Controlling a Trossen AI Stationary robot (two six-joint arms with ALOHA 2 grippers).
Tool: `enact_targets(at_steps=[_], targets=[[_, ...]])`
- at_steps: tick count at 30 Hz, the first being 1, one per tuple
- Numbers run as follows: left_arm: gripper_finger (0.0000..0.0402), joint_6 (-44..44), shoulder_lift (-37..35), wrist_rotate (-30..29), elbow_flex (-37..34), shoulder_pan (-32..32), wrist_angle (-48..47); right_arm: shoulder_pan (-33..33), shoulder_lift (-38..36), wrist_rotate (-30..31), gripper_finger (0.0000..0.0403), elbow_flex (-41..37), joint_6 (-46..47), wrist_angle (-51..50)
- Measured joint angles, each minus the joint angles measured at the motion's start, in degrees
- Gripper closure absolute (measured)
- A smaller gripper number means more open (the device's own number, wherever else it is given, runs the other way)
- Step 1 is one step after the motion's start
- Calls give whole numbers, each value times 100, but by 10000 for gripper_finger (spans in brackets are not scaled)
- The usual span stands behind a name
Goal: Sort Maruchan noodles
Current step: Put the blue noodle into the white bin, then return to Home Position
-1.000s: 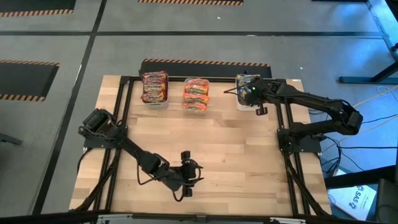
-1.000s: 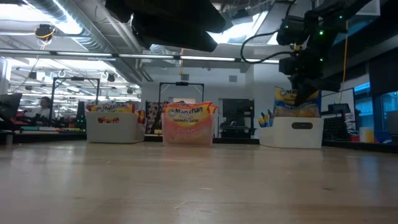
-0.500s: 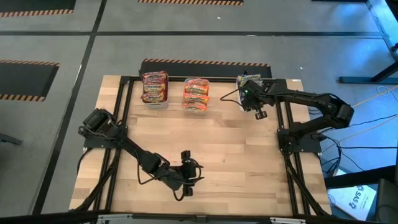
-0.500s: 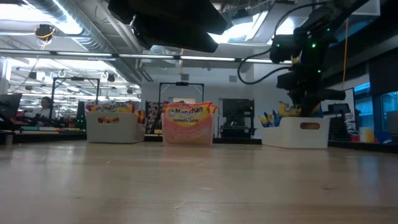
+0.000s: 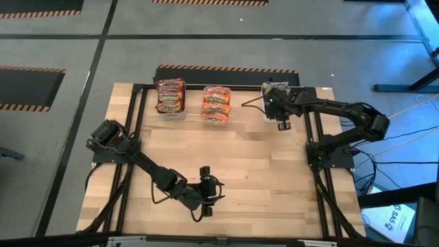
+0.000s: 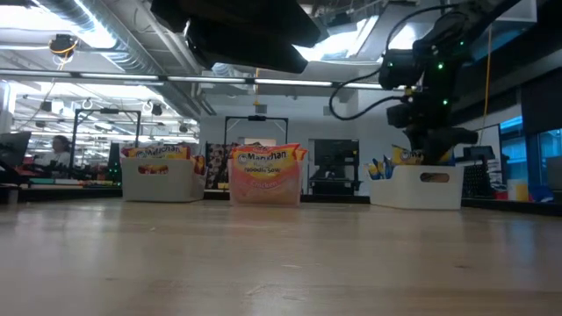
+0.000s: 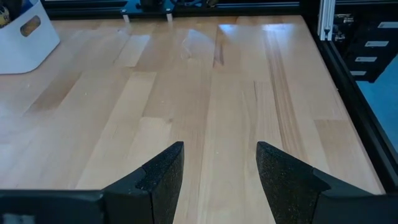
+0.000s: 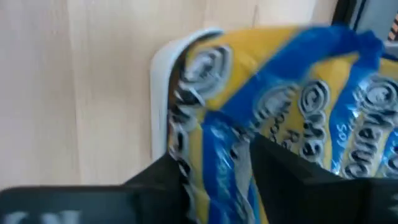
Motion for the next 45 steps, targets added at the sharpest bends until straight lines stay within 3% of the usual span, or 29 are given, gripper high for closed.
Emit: enact_targets(at_steps=[4,8,13,17,21,26,31,37,41,45], targets=[[206,1,0,0,0,0,1,0,-77,178,227,352,335,-464],[206,1,0,0,0,0,3,0,-265,-291,201,1107,1183,-1196],[206,7,-3,0,0,13,6,436,-556,-1053,203,1940,2737,-1902],[206,169,-89,7,0,28,-4,1124,-913,-1673,214,2034,3480,-1438],[211,317,-264,27,0,128,-4,1853,-1171,-1707,228,1990,4041,-939],[238,458,-542,-14,0,223,-134,2682,-1609,-1384,249,1440,4407,-149],[294,388,-681,-357,2,214,-844,3284,-2305,-1105,275,538,4657,937],[385,304,-680,-274,-37,219,-1057,3803,-3313,-1588,310,-701,4812,2499],[395,350,-839,-229,-307,237,-1053,3986,-3942,-1620,351,-1388,4966,3035],[400,627,-1268,360,-924,365,-420,4017,-4479,-1630,396,-1930,5088,3551]])
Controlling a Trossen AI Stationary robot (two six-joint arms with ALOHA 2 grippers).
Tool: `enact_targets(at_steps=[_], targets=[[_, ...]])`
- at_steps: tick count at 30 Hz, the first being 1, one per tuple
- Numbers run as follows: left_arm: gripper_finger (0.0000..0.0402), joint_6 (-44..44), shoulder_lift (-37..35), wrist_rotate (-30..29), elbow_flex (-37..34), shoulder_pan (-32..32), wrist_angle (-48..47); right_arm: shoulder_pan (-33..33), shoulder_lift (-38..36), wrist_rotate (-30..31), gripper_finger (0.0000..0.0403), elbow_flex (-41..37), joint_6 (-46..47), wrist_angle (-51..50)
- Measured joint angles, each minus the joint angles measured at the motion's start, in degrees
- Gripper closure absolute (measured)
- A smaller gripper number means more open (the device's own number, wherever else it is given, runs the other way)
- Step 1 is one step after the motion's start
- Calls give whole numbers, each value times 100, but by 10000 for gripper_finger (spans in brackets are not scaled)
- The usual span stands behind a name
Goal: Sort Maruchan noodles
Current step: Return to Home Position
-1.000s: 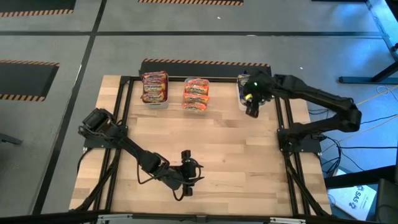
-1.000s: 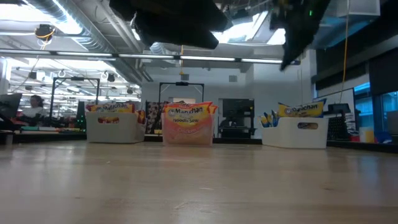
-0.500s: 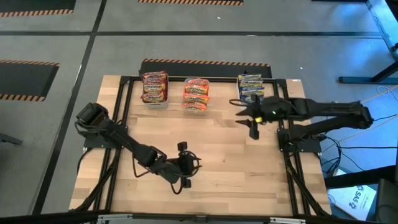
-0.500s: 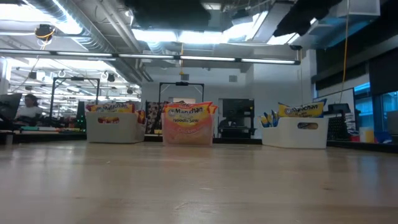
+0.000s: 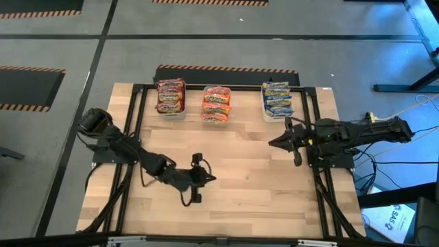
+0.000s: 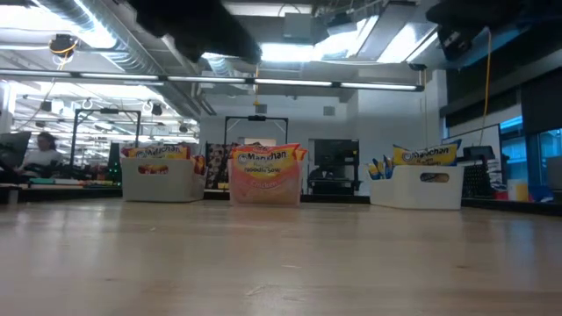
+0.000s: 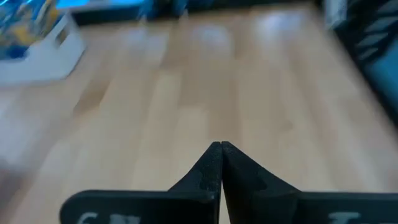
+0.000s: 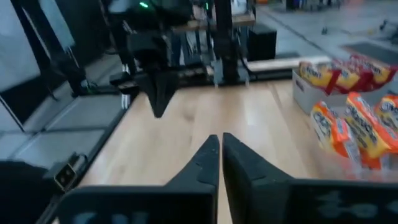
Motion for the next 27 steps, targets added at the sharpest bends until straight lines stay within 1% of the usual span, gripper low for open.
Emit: enact_targets(at_steps=[2,5,9,11,16,21,27], targets=[[399,201,-297,444,-387,140,613,0,-206,-91,392,-239,38,338],[400,386,-901,1038,-1028,395,1267,-4,-435,-182,387,-513,-13,740],[399,559,-1765,1536,-1909,804,1938,-7,-641,-96,400,-811,-183,1016],[399,576,-2187,1747,-2268,1045,2168,-7,-738,10,398,-916,-219,1078],[399,717,-3229,2208,-3106,1667,2389,-11,-963,15,401,-1202,-323,1370],[400,726,-4287,2726,-3838,2428,2519,-11,-1190,-24,401,-1654,-278,2062],[399,629,-5547,3095,-4551,3134,2501,-9,-1490,10,402,-2132,79,2385]])
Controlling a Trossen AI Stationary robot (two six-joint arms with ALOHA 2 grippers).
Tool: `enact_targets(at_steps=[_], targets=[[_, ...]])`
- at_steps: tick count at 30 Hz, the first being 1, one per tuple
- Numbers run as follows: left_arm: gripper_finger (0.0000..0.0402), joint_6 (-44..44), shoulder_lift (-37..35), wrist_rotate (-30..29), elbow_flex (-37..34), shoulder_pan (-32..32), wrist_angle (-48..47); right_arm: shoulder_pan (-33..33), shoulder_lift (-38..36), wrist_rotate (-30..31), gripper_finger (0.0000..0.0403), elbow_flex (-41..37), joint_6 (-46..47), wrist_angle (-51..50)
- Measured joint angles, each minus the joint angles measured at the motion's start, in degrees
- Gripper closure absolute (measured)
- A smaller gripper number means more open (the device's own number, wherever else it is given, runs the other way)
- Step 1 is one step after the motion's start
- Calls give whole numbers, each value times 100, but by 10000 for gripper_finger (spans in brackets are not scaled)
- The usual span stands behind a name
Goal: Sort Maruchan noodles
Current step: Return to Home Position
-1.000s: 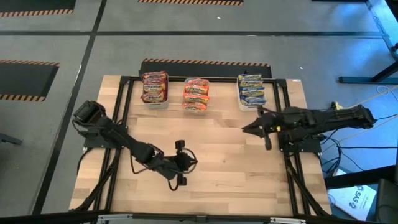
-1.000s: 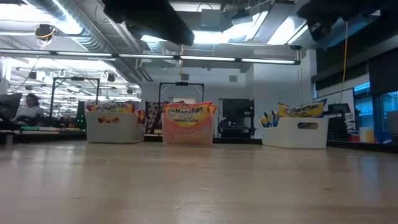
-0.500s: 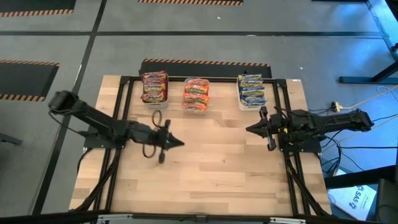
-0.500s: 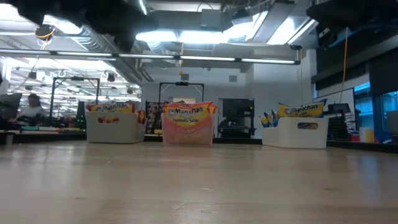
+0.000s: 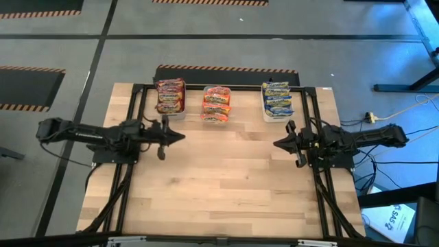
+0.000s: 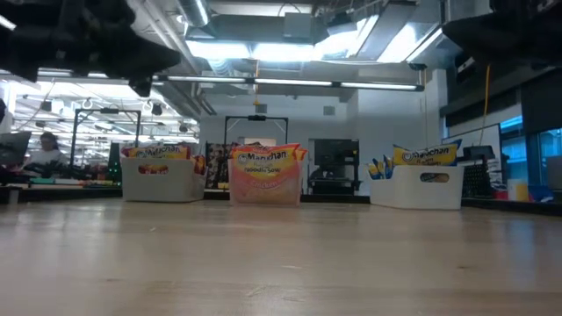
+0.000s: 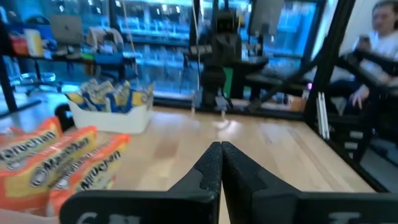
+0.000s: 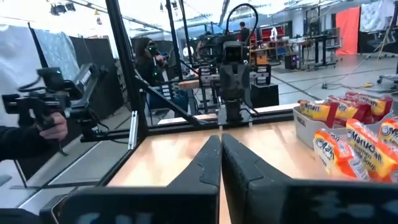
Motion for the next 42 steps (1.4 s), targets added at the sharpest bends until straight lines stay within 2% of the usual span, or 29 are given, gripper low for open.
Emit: enact_targets(at_steps=[6,14,20,23,27,31,42], targets=[[398,-82,-1058,241,-413,360,-223,0,-319,160,402,-231,76,1],[398,-199,-2151,-34,-730,440,-813,0,-603,848,402,-680,123,-45],[398,-126,-3015,-172,-741,440,-1661,2,-931,829,402,-686,167,-678],[398,-150,-3563,-166,-741,440,-2308,2,-1364,791,402,-686,68,-1315],[398,-251,-3581,-214,-741,440,-2575,4,-1871,549,402,-671,81,-1602],[398,-213,-3554,-367,-739,440,-2779,3,-1763,-64,402,-671,136,-1685],[398,-214,-3560,-369,-739,440,-2777,2,-1532,-93,402,-675,197,-1687]])
